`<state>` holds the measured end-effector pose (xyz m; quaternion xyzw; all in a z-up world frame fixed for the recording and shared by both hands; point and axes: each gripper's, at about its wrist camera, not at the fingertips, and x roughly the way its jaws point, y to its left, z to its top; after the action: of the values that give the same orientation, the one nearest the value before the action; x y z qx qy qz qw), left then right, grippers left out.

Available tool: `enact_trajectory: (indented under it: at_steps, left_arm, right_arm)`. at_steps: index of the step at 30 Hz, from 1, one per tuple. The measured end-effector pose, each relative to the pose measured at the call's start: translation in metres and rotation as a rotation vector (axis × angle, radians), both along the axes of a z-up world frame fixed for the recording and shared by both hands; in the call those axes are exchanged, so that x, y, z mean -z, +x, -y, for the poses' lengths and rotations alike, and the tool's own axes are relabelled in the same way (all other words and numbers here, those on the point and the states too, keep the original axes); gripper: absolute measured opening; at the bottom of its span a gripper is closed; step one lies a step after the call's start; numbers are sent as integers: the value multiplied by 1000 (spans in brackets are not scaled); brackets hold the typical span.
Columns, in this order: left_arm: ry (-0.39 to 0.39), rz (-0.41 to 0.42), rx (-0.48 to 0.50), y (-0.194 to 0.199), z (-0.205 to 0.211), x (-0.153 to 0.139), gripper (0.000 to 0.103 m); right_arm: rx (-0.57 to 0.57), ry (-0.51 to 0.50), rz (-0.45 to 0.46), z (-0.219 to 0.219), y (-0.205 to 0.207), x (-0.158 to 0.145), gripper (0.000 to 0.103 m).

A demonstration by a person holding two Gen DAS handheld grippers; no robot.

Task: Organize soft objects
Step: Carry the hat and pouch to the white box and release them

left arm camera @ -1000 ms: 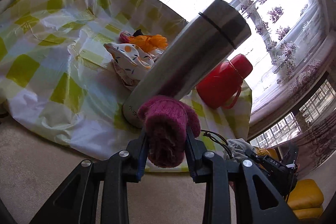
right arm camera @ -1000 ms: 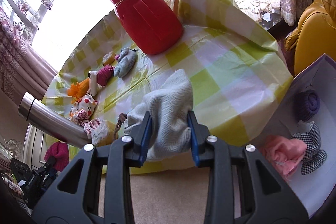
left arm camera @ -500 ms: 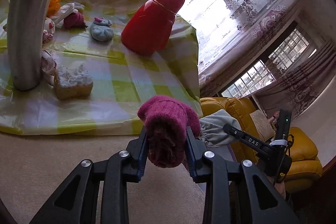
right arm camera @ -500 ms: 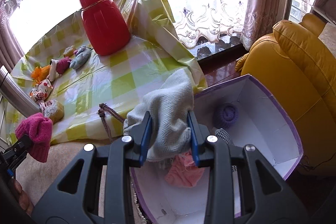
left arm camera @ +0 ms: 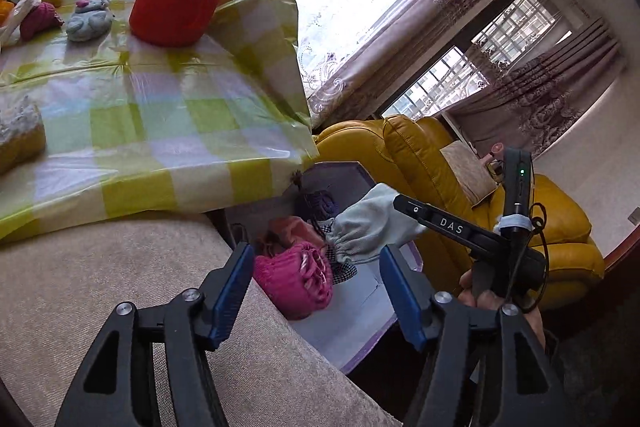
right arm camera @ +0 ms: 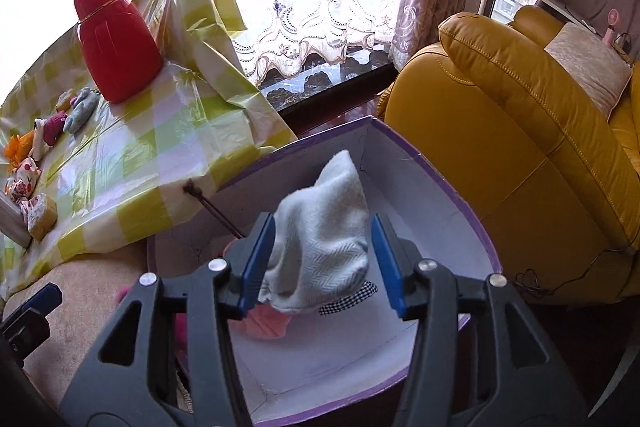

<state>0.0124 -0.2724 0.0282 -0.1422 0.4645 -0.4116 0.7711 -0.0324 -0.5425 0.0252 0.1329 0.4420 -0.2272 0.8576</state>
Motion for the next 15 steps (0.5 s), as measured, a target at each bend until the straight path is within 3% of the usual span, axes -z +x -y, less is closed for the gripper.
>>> enact_trajectory:
  at_steps: [2,15]
  left_arm:
    - [-6,-10,-22,3,-7,1,66]
    - [-7,-2,-183,9,-68,-2,66]
  right_arm:
    - [-4,-1,3,-2,0,0,71]
    - [-172,10,11,-57,23,2,78]
